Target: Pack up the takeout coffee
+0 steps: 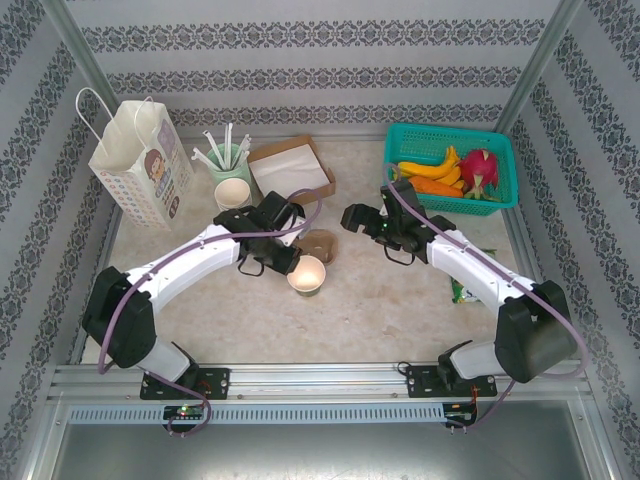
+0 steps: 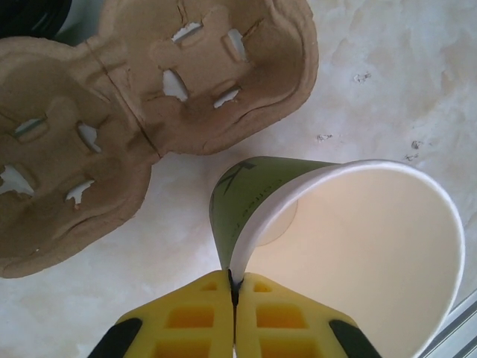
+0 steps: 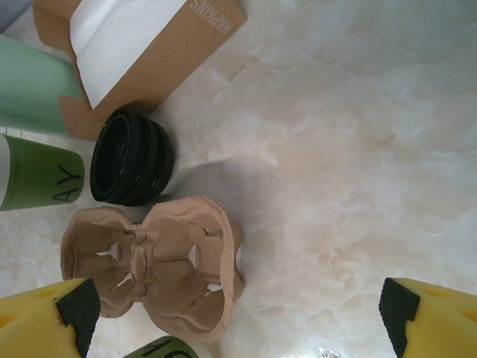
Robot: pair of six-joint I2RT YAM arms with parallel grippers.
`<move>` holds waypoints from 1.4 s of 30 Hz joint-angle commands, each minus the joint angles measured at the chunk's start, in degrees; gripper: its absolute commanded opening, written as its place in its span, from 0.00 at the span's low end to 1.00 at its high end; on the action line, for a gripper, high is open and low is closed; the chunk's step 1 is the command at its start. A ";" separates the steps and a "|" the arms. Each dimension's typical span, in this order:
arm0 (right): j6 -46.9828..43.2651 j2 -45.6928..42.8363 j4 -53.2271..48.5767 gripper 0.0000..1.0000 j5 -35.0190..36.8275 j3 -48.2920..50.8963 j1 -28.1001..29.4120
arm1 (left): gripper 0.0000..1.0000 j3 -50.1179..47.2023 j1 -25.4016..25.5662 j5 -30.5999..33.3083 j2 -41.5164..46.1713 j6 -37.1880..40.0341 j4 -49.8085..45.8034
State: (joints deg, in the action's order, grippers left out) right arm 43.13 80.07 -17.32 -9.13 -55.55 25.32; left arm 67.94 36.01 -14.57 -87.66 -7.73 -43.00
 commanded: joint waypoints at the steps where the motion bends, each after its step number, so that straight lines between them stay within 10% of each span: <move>1: -1.30 0.84 0.32 0.98 -0.02 -1.94 0.78 | 0.09 0.53 0.73 -2.04 -1.46 0.81 -0.54; 27: -5.14 3.17 1.93 0.98 2.18 -5.56 1.65 | 0.38 6.72 -0.36 -5.62 -4.14 1.05 -3.74; 42: -8.12 8.56 4.02 0.98 3.53 -11.74 2.34 | 0.72 5.50 -4.54 -12.90 1.63 -0.80 0.33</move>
State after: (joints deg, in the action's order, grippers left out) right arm 37.04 87.00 -15.11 -6.81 -64.95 26.57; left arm 73.43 33.15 -23.62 -88.92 -7.66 -44.71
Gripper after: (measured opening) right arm 0.980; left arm 0.714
